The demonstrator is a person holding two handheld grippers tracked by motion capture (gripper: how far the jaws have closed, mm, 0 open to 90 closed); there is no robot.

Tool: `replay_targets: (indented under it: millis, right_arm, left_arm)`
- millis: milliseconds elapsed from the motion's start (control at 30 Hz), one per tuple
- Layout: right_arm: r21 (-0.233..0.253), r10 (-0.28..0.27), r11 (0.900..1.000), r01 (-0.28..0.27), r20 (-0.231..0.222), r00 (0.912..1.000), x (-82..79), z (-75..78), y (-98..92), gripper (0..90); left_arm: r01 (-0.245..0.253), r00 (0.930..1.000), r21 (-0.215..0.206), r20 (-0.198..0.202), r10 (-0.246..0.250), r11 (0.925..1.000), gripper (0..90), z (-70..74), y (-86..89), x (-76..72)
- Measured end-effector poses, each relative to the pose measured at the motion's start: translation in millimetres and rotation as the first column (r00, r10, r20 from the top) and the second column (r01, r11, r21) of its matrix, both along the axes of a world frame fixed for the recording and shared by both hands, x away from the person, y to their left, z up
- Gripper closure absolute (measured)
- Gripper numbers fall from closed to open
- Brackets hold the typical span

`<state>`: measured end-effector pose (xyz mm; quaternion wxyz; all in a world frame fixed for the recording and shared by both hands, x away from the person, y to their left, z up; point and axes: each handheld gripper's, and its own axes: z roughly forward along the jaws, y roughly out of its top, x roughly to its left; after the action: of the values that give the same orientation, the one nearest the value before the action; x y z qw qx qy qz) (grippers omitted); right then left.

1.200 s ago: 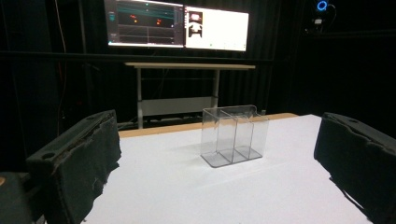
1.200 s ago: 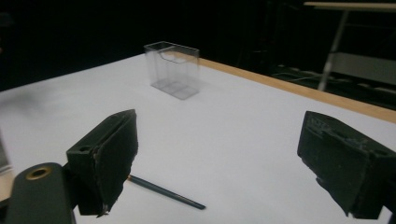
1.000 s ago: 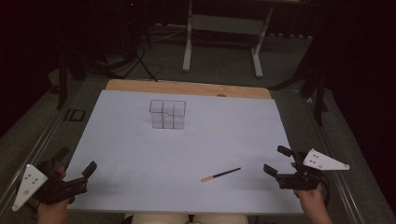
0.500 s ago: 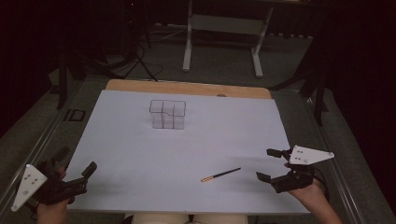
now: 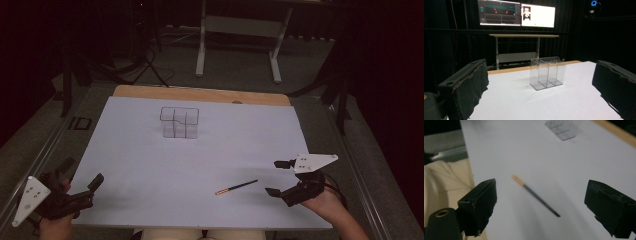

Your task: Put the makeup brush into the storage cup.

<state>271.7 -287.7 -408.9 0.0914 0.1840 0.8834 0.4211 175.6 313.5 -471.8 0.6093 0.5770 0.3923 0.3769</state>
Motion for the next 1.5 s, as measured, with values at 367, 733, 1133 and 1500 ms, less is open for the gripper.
replay_targets:
  millis: [367, 733, 1133, 1500]
  right_arm:
    - [-0.14, 0.095, 0.985, -0.096, -0.016, 0.9954, 9.7, -0.8, 28.6, 13.2]
    - [-0.235, 0.159, 0.958, -0.165, -0.043, 0.9863, 19.1, 3.9, 48.0, 15.4]
    - [-0.33, 0.224, 0.911, -0.248, -0.111, 0.9684, 23.4, -3.2, 68.1, 21.8]
    - [-0.393, 0.273, 0.868, -0.305, -0.136, 0.9524, 27.9, -17.2, 83.0, 25.9]
  left_arm:
    - [0.006, 1.0, 0.005, -0.003, -0.006, 1.0, 1.3, -0.5, -0.6, 0.2]
    - [0.005, 1.0, 0.002, -0.001, -0.005, 1.0, 1.3, -0.3, -0.4, -0.5]
    - [0.005, 1.0, 0.004, -0.002, -0.005, 1.0, 1.3, -0.6, -0.1, -0.7]
    - [0.006, 1.0, 0.002, -0.005, -0.006, 1.0, 1.3, -1.4, -0.3, -0.3]
